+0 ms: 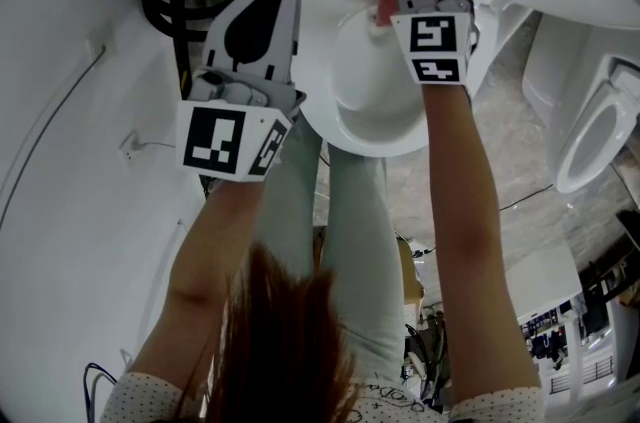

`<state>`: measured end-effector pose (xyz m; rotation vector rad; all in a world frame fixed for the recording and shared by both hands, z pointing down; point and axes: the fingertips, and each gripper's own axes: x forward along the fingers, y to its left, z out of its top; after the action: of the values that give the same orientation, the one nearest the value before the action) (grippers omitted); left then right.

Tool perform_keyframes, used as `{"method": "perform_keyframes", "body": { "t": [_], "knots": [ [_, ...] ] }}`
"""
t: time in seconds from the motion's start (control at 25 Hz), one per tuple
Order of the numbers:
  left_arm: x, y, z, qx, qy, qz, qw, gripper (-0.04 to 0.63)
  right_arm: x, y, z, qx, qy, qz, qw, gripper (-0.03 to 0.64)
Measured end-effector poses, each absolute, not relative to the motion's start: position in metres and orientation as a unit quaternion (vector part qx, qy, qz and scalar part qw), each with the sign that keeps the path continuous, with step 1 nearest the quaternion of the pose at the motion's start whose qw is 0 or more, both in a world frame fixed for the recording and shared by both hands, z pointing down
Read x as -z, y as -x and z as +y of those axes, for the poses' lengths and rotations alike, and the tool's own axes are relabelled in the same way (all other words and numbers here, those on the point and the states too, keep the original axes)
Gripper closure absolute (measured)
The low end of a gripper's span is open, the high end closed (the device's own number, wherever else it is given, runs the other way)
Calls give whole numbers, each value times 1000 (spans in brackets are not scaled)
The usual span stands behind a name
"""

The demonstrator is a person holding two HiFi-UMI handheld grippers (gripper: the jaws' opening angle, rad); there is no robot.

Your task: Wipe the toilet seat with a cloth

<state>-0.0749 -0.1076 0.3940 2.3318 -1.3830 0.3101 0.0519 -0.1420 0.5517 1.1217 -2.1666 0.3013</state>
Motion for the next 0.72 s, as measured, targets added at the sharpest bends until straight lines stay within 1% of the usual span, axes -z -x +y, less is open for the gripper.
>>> {"method": "perform_keyframes", "body": {
  "t": [0.72],
  "knots": [
    [-396,52,-98,-120,-835,-498,198,603,-551,-100,-136,-111,-448,-822,334,594]
  ]
}}
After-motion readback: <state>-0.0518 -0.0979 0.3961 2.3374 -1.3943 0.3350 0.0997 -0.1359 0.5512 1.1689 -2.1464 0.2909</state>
